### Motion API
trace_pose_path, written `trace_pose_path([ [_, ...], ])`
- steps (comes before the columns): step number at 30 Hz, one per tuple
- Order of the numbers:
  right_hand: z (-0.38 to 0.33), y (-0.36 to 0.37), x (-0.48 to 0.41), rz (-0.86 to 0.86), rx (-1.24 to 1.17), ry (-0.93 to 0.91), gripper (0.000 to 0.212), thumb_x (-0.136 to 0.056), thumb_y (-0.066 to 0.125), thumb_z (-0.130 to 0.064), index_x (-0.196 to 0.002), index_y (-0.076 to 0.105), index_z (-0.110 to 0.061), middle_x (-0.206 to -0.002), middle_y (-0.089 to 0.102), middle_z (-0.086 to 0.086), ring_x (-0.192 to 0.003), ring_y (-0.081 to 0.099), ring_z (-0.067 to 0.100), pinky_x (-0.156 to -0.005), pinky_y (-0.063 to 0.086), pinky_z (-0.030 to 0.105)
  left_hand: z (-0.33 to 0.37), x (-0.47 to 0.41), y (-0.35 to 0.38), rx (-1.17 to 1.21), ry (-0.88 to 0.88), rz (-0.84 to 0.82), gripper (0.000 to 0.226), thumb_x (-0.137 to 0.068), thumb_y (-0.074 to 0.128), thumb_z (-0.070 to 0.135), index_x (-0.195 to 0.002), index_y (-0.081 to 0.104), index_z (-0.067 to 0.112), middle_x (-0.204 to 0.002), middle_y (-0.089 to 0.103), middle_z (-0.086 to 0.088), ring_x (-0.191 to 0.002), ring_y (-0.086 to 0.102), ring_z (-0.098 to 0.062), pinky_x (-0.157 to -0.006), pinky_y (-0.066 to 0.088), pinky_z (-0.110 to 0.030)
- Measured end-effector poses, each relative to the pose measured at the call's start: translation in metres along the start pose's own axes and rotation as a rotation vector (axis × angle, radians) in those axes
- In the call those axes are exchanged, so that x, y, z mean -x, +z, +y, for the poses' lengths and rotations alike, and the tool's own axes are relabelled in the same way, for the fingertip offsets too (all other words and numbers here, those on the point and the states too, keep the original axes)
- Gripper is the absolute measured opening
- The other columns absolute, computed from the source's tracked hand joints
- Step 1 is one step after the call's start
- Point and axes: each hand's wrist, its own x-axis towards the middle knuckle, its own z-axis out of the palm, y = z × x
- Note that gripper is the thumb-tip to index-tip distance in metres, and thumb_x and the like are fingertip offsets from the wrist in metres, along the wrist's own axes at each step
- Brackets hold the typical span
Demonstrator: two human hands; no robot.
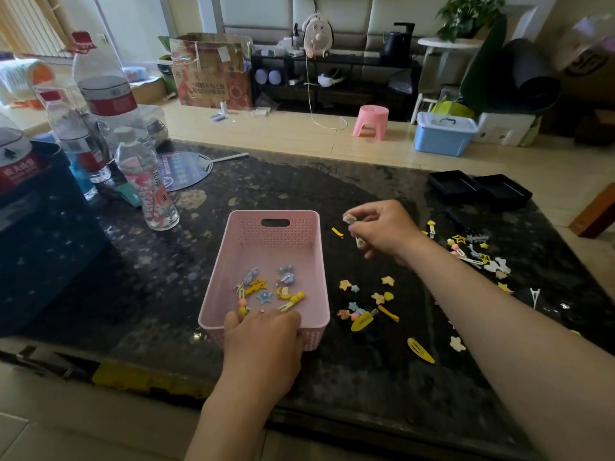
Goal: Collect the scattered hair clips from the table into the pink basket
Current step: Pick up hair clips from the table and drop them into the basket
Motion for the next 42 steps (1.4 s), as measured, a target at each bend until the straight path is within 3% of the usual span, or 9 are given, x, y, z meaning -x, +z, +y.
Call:
trace_pose_path([
  [4, -0.043, 0.021, 0.013, -0.232, 0.03, -0.189, 0.036, -0.089, 0.071, -0.019, -0.125, 0.068, -0.021, -0.087, 0.073, 0.007, -0.068, 0.068, 0.015, -0.049, 0.057, 0.03, 0.001, 0.001, 0.0, -0.035, -0.005, 0.001, 0.018, -0.096, 0.043, 0.043, -0.099, 0.055, 0.03, -0.11, 0.063, 0.009, -0.107, 0.052, -0.022, -0.08, 0.025, -0.042],
  [7, -0.051, 0.03, 0.018, -0.398, 0.126, -0.226, 0.057, -0.087, 0.073, -0.025, -0.141, 0.053, -0.027, -0.097, 0.073, -0.006, -0.089, 0.069, 0.008, -0.081, 0.058, 0.033, 0.001, 0.002, 0.0, -0.03, 0.004, 0.011, 0.018, -0.096, 0.043, 0.043, -0.099, 0.056, 0.03, -0.11, 0.064, 0.009, -0.105, 0.053, -0.021, -0.079, 0.025, -0.041],
  [9, -0.043, 0.029, 0.017, -0.372, 0.157, -0.217, 0.061, -0.089, 0.071, -0.028, -0.145, 0.048, -0.027, -0.1, 0.066, -0.015, -0.095, 0.063, 0.002, -0.09, 0.049, 0.029, 0.001, 0.002, 0.0, -0.011, 0.013, 0.021, 0.016, -0.097, 0.043, 0.042, -0.098, 0.055, 0.031, -0.108, 0.063, 0.01, -0.103, 0.053, -0.02, -0.08, 0.025, -0.041],
  [13, -0.008, 0.019, 0.014, -0.191, 0.272, -0.121, 0.059, -0.087, 0.071, -0.03, -0.141, 0.049, -0.024, -0.126, 0.058, -0.001, -0.11, 0.058, 0.015, -0.093, 0.049, 0.034, 0.002, 0.002, -0.001, -0.014, 0.011, 0.013, 0.018, -0.097, 0.042, 0.042, -0.1, 0.055, 0.03, -0.109, 0.062, 0.009, -0.105, 0.052, -0.019, -0.085, 0.028, -0.042],
  [18, 0.04, 0.023, 0.032, -0.605, 0.817, -0.073, 0.108, -0.071, 0.083, -0.045, -0.156, 0.015, -0.038, -0.165, 0.012, 0.005, -0.15, 0.016, 0.029, -0.12, 0.023, 0.04, 0.003, 0.002, -0.003, -0.03, -0.001, 0.001, 0.018, -0.097, 0.041, 0.042, -0.099, 0.055, 0.029, -0.11, 0.062, 0.008, -0.106, 0.052, -0.02, -0.084, 0.028, -0.042],
  [20, 0.045, 0.025, 0.038, -0.678, 0.921, -0.058, 0.099, -0.076, 0.079, -0.047, -0.154, 0.019, -0.044, -0.166, 0.005, 0.0, -0.152, 0.007, 0.029, -0.12, 0.017, 0.041, 0.004, 0.002, -0.004, -0.033, -0.001, -0.004, 0.018, -0.098, 0.042, 0.042, -0.099, 0.055, 0.03, -0.109, 0.062, 0.008, -0.105, 0.052, -0.02, -0.086, 0.028, -0.042],
  [28, 0.044, 0.022, 0.047, -0.534, 0.868, -0.226, 0.033, -0.091, 0.067, -0.029, -0.124, 0.069, -0.028, -0.13, 0.056, 0.001, -0.119, 0.054, 0.02, -0.097, 0.046, 0.035, 0.003, 0.001, -0.002, -0.027, -0.002, -0.01, 0.018, -0.097, 0.043, 0.042, -0.098, 0.056, 0.03, -0.104, 0.063, 0.008, -0.101, 0.053, -0.02, -0.087, 0.029, -0.042],
  [36, 0.045, 0.023, 0.052, -0.431, 0.691, -0.095, 0.016, -0.09, 0.063, -0.012, -0.099, 0.074, -0.019, -0.088, 0.059, -0.007, -0.083, 0.062, 0.014, -0.071, 0.053, 0.025, 0.003, 0.002, -0.002, -0.008, 0.004, -0.006, 0.018, -0.098, 0.042, 0.042, -0.098, 0.055, 0.03, -0.103, 0.062, 0.009, -0.099, 0.053, -0.018, -0.088, 0.031, -0.041],
  [42, 0.05, 0.015, 0.043, -0.296, 0.512, 0.008, 0.022, -0.081, 0.07, -0.006, -0.077, 0.073, -0.028, -0.081, 0.07, -0.009, -0.082, 0.068, 0.007, -0.067, 0.049, 0.02, 0.002, 0.002, -0.001, -0.021, 0.005, -0.002, 0.018, -0.098, 0.041, 0.042, -0.099, 0.054, 0.03, -0.106, 0.062, 0.008, -0.1, 0.053, -0.02, -0.087, 0.03, -0.042],
])
